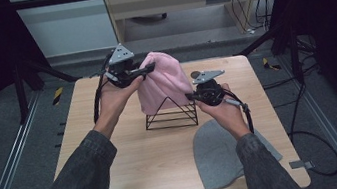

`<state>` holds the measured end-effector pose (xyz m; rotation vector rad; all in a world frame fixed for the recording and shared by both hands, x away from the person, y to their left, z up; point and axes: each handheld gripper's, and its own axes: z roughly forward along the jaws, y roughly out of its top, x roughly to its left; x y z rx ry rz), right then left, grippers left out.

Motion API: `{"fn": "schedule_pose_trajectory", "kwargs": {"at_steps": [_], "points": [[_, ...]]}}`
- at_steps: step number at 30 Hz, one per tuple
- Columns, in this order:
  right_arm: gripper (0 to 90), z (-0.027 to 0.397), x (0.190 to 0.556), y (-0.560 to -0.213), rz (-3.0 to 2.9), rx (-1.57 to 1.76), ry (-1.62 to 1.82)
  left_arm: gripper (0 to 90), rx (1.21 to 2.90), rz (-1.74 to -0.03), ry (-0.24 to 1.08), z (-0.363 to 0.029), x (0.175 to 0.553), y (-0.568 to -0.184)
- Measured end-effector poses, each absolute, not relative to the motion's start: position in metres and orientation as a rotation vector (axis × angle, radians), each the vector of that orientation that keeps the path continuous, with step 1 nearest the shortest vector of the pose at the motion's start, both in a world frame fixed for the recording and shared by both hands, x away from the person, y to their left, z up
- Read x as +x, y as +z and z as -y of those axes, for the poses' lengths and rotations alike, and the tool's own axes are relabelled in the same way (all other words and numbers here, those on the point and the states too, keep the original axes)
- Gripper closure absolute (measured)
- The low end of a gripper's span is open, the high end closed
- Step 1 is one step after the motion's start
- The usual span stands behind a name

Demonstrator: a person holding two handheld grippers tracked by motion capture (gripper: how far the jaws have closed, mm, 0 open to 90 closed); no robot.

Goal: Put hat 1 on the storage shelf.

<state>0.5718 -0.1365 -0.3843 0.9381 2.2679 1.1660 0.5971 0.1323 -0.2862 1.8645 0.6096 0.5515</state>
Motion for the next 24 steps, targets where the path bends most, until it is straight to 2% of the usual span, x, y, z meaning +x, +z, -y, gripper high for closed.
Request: {"fn": "schedule_pose_trajectory", "kwargs": {"at_steps": [24], "points": [[83.1, 0.142, 0.567, -0.413, -2.305, 0.986, 1.121, 69.2, 1.92, -0.594, 0.511, -0.122, 0.588, -0.308]]}}
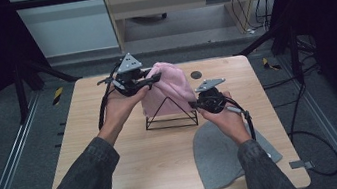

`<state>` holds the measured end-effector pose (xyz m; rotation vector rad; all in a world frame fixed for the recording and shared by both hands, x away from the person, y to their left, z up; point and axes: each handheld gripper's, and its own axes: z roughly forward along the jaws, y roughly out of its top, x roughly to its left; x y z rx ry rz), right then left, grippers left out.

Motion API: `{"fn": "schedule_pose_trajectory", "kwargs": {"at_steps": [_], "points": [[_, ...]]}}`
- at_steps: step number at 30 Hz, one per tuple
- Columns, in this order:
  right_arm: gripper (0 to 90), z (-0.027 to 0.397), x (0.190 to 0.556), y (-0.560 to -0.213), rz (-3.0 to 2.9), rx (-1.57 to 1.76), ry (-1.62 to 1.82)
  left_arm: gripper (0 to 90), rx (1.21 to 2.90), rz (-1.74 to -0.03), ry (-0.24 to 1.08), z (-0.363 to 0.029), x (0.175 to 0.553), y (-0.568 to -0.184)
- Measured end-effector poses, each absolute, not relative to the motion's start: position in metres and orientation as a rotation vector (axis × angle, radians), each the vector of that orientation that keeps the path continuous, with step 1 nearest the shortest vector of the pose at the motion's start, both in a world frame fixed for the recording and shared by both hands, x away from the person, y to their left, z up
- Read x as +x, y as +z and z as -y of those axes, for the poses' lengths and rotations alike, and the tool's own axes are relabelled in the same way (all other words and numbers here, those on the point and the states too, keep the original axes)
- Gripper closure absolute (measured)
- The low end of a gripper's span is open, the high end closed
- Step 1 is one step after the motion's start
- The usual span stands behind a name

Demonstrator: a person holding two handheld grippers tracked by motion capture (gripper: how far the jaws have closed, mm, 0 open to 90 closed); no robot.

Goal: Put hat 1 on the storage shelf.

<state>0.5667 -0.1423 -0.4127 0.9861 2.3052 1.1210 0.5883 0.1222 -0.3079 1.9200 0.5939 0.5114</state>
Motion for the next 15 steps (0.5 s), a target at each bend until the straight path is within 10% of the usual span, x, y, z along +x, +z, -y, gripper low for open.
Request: {"fn": "schedule_pose_trajectory", "kwargs": {"at_steps": [15], "points": [[74.5, 0.1451, 0.5649, -0.4194, -2.332, 1.01, 1.095, 71.7, 1.938, -0.598, 0.481, -0.1133, 0.5832, -0.3152]]}}
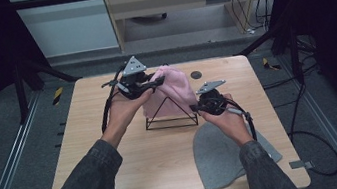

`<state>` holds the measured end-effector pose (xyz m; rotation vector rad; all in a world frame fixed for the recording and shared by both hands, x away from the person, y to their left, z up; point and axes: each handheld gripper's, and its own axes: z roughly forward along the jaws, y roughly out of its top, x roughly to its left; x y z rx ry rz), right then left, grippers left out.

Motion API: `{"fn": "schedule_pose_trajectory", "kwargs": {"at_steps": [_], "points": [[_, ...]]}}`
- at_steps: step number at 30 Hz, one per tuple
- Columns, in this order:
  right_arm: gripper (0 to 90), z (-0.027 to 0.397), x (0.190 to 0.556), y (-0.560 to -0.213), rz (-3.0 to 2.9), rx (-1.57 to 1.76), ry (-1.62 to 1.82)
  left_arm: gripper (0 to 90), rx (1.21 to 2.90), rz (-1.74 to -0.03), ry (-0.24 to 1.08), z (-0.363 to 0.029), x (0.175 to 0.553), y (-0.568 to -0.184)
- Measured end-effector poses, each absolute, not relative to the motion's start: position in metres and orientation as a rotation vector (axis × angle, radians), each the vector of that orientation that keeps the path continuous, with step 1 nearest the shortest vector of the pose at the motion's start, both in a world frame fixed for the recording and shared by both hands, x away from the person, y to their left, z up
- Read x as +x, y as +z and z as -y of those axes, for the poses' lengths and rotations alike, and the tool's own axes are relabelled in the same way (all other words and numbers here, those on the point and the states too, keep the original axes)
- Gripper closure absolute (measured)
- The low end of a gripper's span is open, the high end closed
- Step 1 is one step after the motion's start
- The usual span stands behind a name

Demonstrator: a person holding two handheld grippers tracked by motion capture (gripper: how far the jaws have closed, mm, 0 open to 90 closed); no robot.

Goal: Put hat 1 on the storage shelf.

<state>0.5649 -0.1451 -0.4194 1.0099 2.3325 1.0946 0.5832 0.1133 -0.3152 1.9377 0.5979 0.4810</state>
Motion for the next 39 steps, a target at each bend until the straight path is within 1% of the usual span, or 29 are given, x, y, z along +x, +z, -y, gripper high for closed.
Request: {"fn": "schedule_pose_trajectory", "kwargs": {"at_steps": [4, 7, 12, 20, 25, 27, 30, 33, 39], "points": [[66.0, 0.15, 0.562, -0.422, -2.334, 1.033, 1.077, 71.7, 1.943, -0.598, 0.476, -0.112, 0.581, -0.318], [63.4, 0.155, 0.558, -0.422, -2.331, 1.046, 1.07, 71.7, 1.954, -0.599, 0.472, -0.111, 0.58, -0.321], [56.6, 0.164, 0.55, -0.418, -2.302, 1.053, 1.058, 71.5, 1.979, -0.603, 0.469, -0.107, 0.577, -0.329], [51.0, 0.183, 0.544, -0.415, -2.263, 1.097, 1.022, 70.7, 1.99, -0.623, 0.451, -0.108, 0.575, -0.338], [48.1, 0.193, 0.541, -0.416, -2.248, 1.128, 0.996, 66.9, 2.0, -0.646, 0.451, -0.109, 0.576, -0.341], [47.5, 0.198, 0.54, -0.417, -2.244, 1.134, 0.986, 63.6, 1.992, -0.659, 0.449, -0.109, 0.576, -0.341], [46.8, 0.204, 0.538, -0.417, -2.236, 1.153, 0.984, 51.8, 1.961, -0.668, 0.451, -0.11, 0.574, -0.339], [44.7, 0.211, 0.536, -0.42, -2.231, 1.175, 0.964, 41.8, 1.959, -0.66, 0.47, -0.112, 0.57, -0.336], [38.7, 0.227, 0.536, -0.43, -2.243, 1.239, 0.918, 28.1, 1.971, -0.66, 0.449, -0.126, 0.554, -0.342]]}}
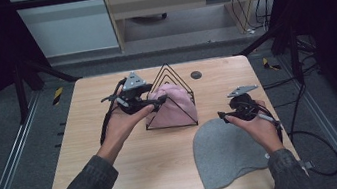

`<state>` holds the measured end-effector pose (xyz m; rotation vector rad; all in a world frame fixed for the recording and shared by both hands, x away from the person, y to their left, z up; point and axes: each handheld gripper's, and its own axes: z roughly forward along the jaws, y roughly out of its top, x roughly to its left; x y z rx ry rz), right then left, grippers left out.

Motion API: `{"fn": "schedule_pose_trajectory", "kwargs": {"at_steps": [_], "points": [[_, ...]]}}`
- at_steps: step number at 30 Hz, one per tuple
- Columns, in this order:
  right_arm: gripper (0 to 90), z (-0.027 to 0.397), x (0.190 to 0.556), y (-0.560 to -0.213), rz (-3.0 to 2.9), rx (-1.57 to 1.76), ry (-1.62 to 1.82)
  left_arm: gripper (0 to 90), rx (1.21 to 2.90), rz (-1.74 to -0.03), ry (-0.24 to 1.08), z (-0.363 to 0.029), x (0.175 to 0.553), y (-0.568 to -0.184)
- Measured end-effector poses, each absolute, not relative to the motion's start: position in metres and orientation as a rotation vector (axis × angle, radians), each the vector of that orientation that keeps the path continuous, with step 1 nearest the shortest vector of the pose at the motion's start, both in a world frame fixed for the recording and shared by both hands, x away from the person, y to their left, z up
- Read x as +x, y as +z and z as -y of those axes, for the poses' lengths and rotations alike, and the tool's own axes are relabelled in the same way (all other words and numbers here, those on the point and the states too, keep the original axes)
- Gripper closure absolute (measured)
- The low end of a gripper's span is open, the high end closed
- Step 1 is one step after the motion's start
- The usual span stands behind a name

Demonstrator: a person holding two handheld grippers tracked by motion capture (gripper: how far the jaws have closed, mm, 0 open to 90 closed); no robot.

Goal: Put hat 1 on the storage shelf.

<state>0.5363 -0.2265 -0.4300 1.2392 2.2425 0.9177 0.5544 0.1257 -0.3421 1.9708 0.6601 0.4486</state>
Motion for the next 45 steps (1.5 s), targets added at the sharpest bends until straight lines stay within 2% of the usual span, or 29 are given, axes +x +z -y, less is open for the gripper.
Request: {"fn": "schedule_pose_trajectory", "kwargs": {"at_steps": [5, 13, 25, 35, 40, 45], "points": [[37.2, 0.237, 0.541, -0.441, -2.275, 1.306, 0.873, 18.5, 1.977, -0.694, 0.423, -0.147, 0.535, -0.362], [46.1, 0.241, 0.548, -0.455, -2.338, 1.362, 0.786, 5.2, 2.036, -0.744, 0.409, -0.18, 0.509, -0.395], [43.9, 0.246, 0.556, -0.468, -2.375, 1.421, 0.728, 5.9, 2.09, -0.823, 0.379, -0.212, 0.487, -0.44], [45.2, 0.247, 0.556, -0.475, -2.399, 1.431, 0.708, 6.7, 2.09, -0.839, 0.384, -0.217, 0.487, -0.443], [50.0, 0.247, 0.556, -0.477, -2.409, 1.422, 0.697, 7.5, 2.096, -0.839, 0.382, -0.217, 0.488, -0.445], [59.7, 0.246, 0.554, -0.477, -2.43, 1.396, 0.68, 8.2, 2.107, -0.833, 0.382, -0.215, 0.487, -0.446]]}}
